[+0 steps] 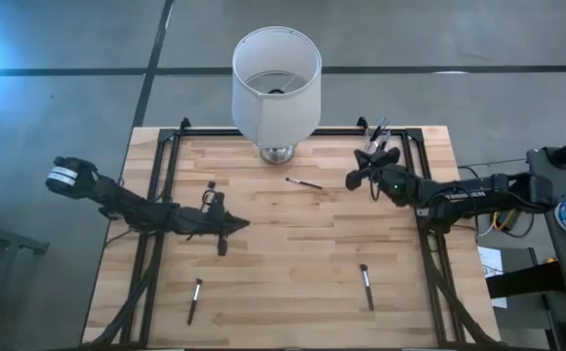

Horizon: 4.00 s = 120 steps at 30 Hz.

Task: Put items in baskets/containers
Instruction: Put the eye groomer brush into the transparent organizer

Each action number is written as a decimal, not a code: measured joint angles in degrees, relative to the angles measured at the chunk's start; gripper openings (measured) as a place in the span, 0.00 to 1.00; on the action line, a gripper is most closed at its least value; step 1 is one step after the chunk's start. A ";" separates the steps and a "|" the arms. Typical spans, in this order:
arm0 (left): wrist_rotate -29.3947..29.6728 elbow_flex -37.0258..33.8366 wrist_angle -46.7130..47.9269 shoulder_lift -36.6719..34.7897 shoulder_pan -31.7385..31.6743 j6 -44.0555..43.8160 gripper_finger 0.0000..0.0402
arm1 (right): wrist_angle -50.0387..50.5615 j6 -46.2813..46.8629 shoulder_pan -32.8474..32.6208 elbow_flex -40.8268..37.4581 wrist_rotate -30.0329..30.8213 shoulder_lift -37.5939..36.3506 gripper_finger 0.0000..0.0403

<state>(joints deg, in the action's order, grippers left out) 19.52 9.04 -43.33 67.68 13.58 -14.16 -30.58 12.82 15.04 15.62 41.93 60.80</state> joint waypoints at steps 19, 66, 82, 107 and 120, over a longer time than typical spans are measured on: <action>1.97 19.46 53.23 -3.75 -7.02 -7.18 0.39 | 0.01 -4.86 -8.01 0.00 0.09 0.02 0.02; -6.86 10.12 57.27 -2.82 -43.53 -6.83 0.25 | -0.38 -8.94 -18.18 -0.02 0.08 0.03 0.02; -6.57 11.06 57.43 -1.70 -43.49 -1.43 0.01 | -0.36 -8.97 -18.18 -0.04 0.09 0.02 0.02; -11.05 13.34 55.32 -9.16 -30.37 -4.61 0.00 | 0.06 -8.62 -18.21 -0.38 -0.20 0.04 0.02; -10.61 12.66 24.92 -8.00 -14.98 -6.16 0.00 | -14.40 -7.52 -23.32 -3.47 -5.49 9.00 0.02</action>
<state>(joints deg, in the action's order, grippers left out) 8.91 21.70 -18.41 59.68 -1.40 -20.32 -44.97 5.30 -8.28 12.15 36.44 69.80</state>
